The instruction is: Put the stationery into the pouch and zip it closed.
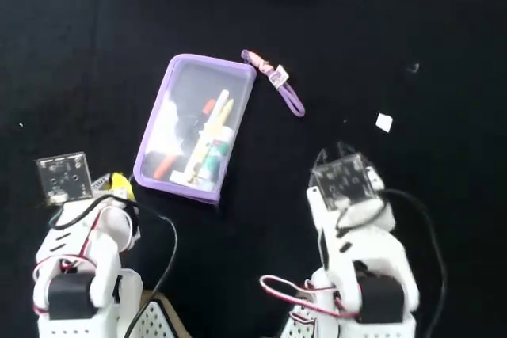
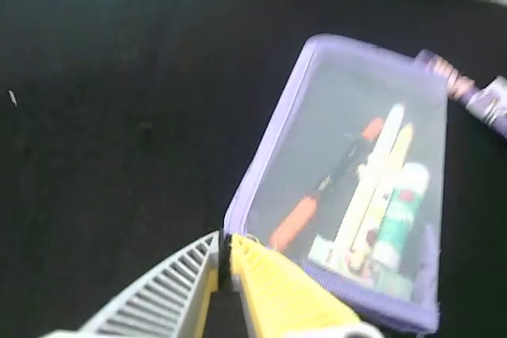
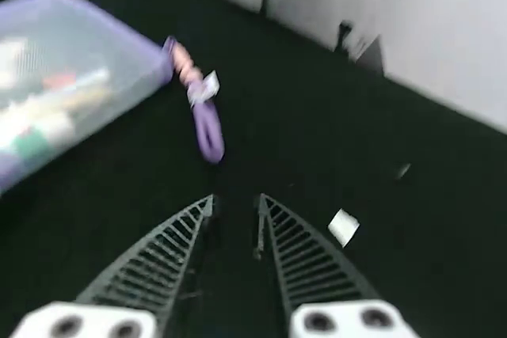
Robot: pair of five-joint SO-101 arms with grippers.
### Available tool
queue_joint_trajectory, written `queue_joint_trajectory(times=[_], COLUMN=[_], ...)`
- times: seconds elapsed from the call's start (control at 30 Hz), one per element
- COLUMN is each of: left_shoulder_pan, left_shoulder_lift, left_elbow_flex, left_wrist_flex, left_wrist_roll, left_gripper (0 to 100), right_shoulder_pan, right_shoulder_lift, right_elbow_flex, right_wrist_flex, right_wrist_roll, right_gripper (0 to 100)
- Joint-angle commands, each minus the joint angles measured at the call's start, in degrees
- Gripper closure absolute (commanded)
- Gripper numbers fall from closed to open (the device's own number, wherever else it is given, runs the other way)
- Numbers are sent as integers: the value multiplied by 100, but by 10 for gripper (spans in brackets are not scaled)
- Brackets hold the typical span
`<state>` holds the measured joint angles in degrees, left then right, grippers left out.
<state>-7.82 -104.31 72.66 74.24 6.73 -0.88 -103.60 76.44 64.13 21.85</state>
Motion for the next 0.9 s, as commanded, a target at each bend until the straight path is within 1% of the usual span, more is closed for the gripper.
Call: queue_joint_trajectory(times=[0.0, 0.2, 0.27, 0.37, 0.47, 0.6, 0.73, 0.87], left_shoulder_pan=[-57, -57, -48, -57, -4, -31, -13, -13], left_shoulder_lift=[-18, -18, -9, -9, -9, -9, 0, 0], left_elbow_flex=[365, 1165, 1358, 1631, 1851, 1947, 2211, 2281], left_wrist_flex=[-88, -571, -519, -290, -123, -185, -255, -211], left_wrist_roll=[-79, -141, -545, -1345, -1767, -1758, -1758, -1758], left_gripper=[971, 971, 971, 971, 971, 971, 970, 970], right_shoulder_pan=[70, 70, 70, 70, 79, 79, 79, 79], right_shoulder_lift=[-497, -497, -497, -479, -488, -488, -488, -488], right_elbow_flex=[488, 1393, 1657, 2009, 2000, 2000, 2000, 2000], right_wrist_flex=[0, 44, 44, 70, 378, 475, 1064, 1073], right_wrist_roll=[-62, -62, -62, -62, -62, -62, -9, -9], right_gripper=[923, 923, 923, 923, 923, 923, 923, 923])
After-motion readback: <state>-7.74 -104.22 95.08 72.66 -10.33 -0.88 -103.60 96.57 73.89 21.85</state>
